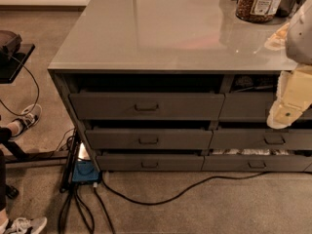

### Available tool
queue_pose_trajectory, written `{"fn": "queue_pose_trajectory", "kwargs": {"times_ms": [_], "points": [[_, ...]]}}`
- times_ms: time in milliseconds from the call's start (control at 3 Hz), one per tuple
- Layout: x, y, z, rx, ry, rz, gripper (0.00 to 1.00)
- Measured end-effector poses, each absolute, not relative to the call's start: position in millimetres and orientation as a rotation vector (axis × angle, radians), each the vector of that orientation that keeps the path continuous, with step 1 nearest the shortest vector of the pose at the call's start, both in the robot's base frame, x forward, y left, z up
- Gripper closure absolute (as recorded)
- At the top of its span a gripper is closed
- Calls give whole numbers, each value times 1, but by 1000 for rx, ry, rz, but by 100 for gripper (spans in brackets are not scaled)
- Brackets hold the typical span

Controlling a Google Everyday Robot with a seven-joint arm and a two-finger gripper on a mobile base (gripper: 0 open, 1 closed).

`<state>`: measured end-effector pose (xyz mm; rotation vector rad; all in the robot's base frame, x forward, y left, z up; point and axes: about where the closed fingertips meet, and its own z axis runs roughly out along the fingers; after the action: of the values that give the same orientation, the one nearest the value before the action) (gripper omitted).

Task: Open top drawer

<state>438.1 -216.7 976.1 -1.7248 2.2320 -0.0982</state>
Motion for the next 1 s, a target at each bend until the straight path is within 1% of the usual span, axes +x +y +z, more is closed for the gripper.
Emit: {"fn": "queue_pose_trajectory", "kwargs": {"times_ms": [333,667,1000], "points": [[438,-217,976,-1725,2232,-98,0],[439,-206,961,-1754,2192,-83,0],[426,-173,920,-1802,2078,29,0]]}}
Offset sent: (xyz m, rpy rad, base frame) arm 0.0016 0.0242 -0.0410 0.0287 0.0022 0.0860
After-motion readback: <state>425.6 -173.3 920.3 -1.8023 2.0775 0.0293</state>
